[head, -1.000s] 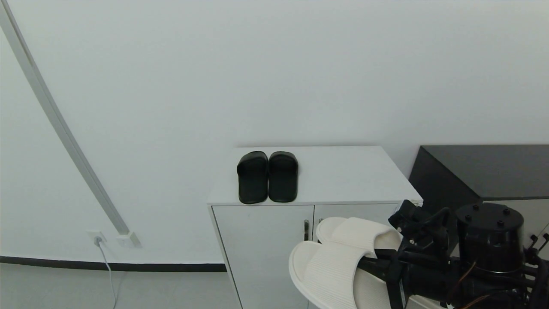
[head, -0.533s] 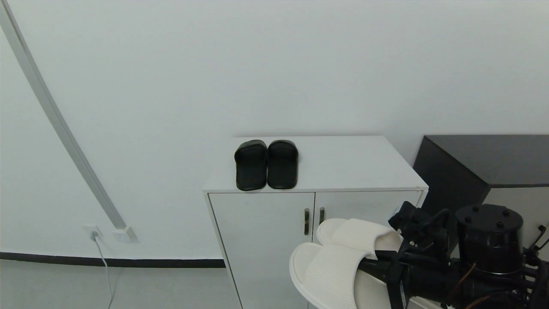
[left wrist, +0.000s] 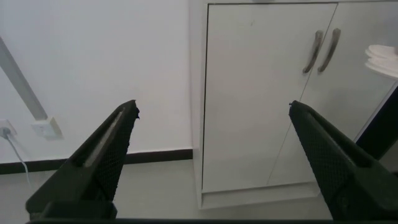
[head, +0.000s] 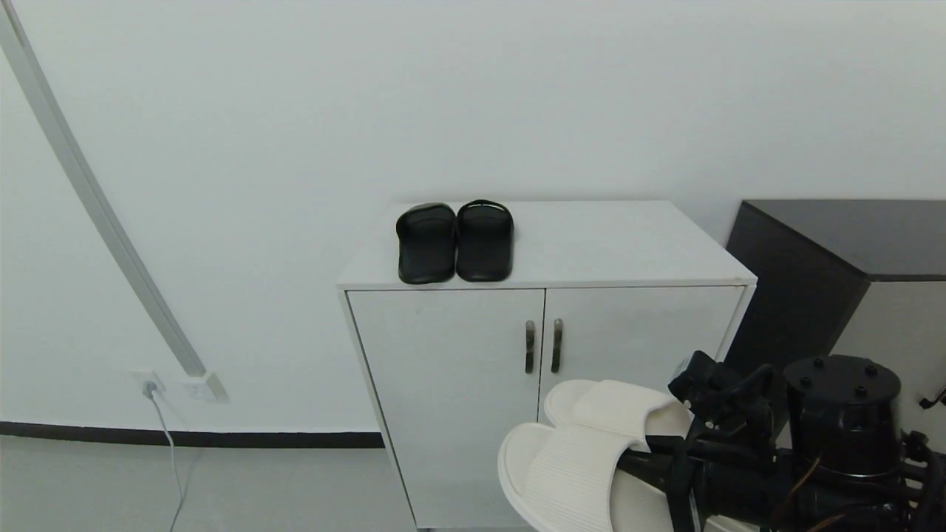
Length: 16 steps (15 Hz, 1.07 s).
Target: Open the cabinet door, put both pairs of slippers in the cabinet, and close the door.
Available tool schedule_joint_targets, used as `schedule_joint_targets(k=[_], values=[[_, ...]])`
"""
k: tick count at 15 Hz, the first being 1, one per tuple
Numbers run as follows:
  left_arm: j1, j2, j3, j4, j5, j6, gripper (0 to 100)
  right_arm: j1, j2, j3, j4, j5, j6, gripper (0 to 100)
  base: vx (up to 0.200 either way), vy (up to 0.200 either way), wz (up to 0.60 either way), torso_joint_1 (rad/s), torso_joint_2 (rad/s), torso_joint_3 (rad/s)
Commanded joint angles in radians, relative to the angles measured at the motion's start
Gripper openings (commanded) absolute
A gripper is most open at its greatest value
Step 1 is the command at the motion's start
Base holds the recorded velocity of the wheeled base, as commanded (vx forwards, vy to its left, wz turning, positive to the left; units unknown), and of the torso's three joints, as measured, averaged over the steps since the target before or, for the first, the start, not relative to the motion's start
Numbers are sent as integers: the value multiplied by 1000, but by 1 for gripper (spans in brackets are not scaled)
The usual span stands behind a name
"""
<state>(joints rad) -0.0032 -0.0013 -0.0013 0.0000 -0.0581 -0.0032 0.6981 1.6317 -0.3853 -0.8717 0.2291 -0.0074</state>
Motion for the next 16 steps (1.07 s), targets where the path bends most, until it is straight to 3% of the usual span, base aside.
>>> schedule_joint_targets(k=[1, 9, 16], values=[[0, 1, 0, 0, 0, 0, 100, 3, 4, 6, 0, 1, 0, 0, 0, 0, 0, -207, 525, 325], [-1, 1, 0, 0, -5, 22, 100, 3, 10, 14, 0, -1, 0, 0, 0, 0, 0, -174, 496, 321], [0, 1, 0, 0, -5, 15, 100, 8, 11, 42, -20, 6, -14, 0, 0, 0, 0, -112, 461, 351]])
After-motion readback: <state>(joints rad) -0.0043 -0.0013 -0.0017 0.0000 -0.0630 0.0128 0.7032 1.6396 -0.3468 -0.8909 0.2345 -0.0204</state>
